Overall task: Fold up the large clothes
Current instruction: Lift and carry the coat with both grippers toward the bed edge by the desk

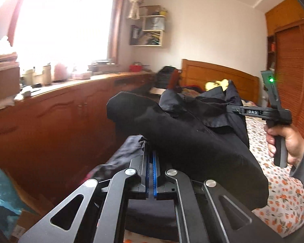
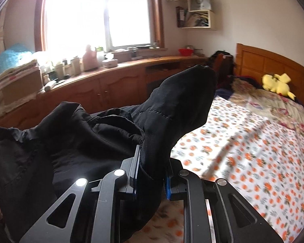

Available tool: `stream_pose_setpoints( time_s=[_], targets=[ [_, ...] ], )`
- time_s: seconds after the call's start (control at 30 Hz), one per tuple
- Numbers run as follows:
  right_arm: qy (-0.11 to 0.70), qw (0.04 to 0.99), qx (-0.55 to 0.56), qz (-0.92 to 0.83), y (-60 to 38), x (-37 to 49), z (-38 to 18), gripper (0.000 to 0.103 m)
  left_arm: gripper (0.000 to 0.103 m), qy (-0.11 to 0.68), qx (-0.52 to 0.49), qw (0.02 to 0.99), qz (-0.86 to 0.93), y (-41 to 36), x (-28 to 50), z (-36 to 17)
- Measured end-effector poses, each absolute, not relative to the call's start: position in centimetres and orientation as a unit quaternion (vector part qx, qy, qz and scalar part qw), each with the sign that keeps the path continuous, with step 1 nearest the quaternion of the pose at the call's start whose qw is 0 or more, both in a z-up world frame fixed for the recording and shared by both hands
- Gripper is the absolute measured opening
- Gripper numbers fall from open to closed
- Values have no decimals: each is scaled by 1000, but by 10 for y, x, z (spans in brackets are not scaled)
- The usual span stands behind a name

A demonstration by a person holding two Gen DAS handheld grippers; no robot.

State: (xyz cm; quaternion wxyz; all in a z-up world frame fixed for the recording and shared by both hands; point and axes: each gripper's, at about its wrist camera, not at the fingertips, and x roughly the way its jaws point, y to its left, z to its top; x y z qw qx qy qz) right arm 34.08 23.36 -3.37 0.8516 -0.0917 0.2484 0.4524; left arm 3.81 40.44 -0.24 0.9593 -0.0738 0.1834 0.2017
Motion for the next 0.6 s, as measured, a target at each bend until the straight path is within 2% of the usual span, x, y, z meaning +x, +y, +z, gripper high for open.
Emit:
stream_pose_setpoints(
  time_s=[0.17,0.33,0.53,0.6],
  targets=[
    [257,843,-109,460,274,332,-51,17,2,195,-82,947,241,443,21,-14],
    [281,839,-166,434,296,330,-97,20,3,247,-94,929,261,465,22,-58],
    [298,839,-179,419,288,335,-111,34,4,259,-101,920,277,471,0,-76],
    [288,842,-186,416,281,330,-108,43,4,258,-89,920,280,470,-5,-74]
  ],
)
